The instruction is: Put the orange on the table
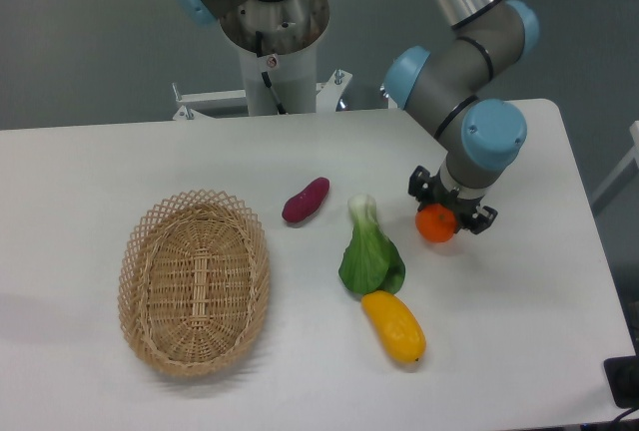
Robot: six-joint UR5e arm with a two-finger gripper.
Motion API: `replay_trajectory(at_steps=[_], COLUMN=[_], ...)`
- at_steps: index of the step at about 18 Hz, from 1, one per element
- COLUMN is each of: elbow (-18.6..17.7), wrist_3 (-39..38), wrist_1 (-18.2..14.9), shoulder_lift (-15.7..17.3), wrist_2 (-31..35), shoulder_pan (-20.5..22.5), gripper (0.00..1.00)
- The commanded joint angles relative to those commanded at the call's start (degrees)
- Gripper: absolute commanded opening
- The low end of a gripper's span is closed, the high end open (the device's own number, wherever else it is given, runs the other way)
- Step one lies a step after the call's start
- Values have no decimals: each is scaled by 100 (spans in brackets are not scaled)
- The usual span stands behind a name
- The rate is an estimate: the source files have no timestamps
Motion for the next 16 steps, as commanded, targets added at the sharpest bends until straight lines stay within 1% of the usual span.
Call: replay_trajectory(at_steps=[1, 3, 5, 6, 7, 14, 16], elbow=[26, 35, 35, 44, 44, 44, 62], wrist_3=[0, 0, 0, 0, -9, 0, 35], wrist_1=[-9, 0, 26, 26, 26, 18, 26], shoulder_lift=[0, 0, 0, 8, 9, 96, 210], wrist_2=[0, 0, 9, 9, 9, 18, 52], shoulder_pan=[-9, -9, -18, -35, -44, -62, -114], gripper=[68, 75, 88, 97, 100, 100, 100])
